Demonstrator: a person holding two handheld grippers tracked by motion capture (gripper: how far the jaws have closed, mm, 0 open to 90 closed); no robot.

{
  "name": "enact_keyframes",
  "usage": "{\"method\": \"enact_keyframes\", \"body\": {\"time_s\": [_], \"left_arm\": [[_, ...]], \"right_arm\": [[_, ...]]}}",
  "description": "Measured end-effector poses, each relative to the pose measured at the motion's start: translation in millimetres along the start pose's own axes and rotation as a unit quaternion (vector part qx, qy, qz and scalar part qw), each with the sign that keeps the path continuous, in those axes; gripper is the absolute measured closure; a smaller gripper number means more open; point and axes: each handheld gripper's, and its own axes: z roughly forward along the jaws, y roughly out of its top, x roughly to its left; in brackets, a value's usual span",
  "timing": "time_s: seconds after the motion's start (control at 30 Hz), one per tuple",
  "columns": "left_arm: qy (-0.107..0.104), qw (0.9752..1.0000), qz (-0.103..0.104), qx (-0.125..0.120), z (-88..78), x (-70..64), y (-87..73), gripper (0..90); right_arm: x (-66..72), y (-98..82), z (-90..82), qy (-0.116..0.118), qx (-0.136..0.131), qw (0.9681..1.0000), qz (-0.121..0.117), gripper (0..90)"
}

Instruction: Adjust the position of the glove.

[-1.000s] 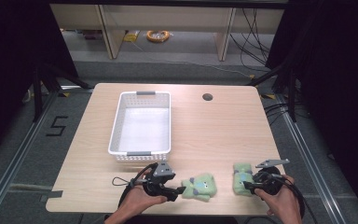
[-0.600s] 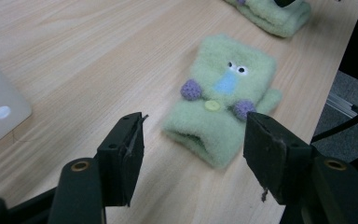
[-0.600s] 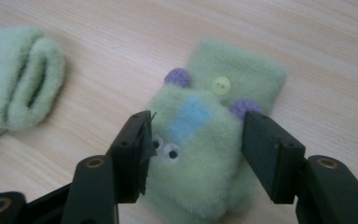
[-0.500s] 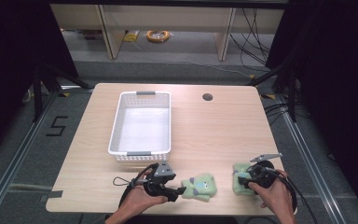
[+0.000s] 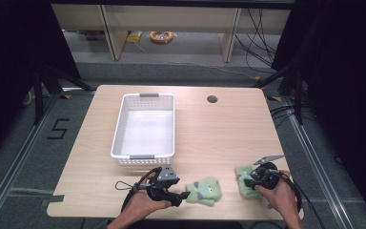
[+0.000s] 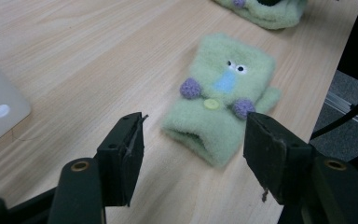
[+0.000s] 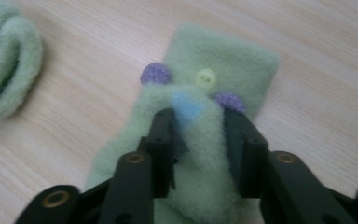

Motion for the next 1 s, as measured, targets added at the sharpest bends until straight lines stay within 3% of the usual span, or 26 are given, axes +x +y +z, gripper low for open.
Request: {"method": "enact_keyframes", "body": {"time_s": [0.07,0.2,0.27,0.37,0.4,0.43,0.5,0.63,0.8,0.83,0.87,0.93,0.97,1.0], "left_arm": [[-0.003,0.9998,-0.017,-0.006,-0.8,0.5,-0.2,38.0],[-0.005,1.0,-0.004,-0.002,-2.6,3.5,0.3,38.4],[-0.003,0.9999,-0.012,-0.008,-2.3,3.1,0.1,38.9],[-0.003,0.9999,-0.012,-0.009,-2.9,4.0,0.3,39.6],[-0.004,1.0,-0.006,-0.004,-3.8,5.3,0.5,39.7],[-0.003,0.9998,-0.018,-0.008,-3.1,4.5,0.1,40.0],[0.0,1.0,-0.006,-0.002,-3.5,7.0,0.5,40.2],[-0.002,0.9998,-0.017,-0.009,-2.3,5.8,0.2,40.3],[-0.005,0.9999,-0.012,-0.002,-3.8,7.5,1.0,40.5],[-0.004,0.9996,-0.027,-0.011,-2.3,5.9,0.9,40.5],[-0.003,0.9997,-0.02,-0.01,-3.3,7.3,1.9,40.4],[-0.006,0.9997,-0.02,-0.011,-3.8,7.8,2.4,40.3],[-0.013,0.9993,-0.031,-0.013,-4.3,8.4,3.0,40.1],[-0.023,0.9985,-0.046,-0.016,-4.8,9.8,3.8,40.0]], "right_arm": [[-1.3,0.0,0.3,0.012,-0.006,0.9999,-0.005,77.4],[-1.0,-0.6,-0.1,0.017,-0.012,0.9996,-0.019,80.6],[-2.7,-0.4,-1.0,0.017,-0.012,0.9991,-0.037,82.2],[-0.6,-0.2,-4.1,0.024,-0.01,0.9992,-0.03,83.2],[-4.1,0.2,-4.1,0.018,-0.023,0.998,-0.056,83.4],[-2.7,1.1,-6.9,0.021,-0.02,0.9981,-0.054,83.6],[0.6,3.0,-12.6,0.023,-0.03,0.9976,-0.058,83.6],[9.8,7.9,-22.9,0.035,-0.055,0.9951,-0.075,83.7],[17.0,12.9,-29.4,0.044,-0.056,0.993,-0.095,83.6],[20.0,14.7,-31.5,0.048,-0.056,0.9929,-0.093,83.6],[23.6,18.2,-33.1,0.048,-0.061,0.9908,-0.111,83.6],[27.2,20.1,-33.6,0.047,-0.069,0.9899,-0.115,83.6],[30.2,22.4,-36.1,0.055,-0.064,0.989,-0.121,83.5],[34.3,24.3,-34.9,0.053,-0.079,0.9877,-0.124,83.5]]}}
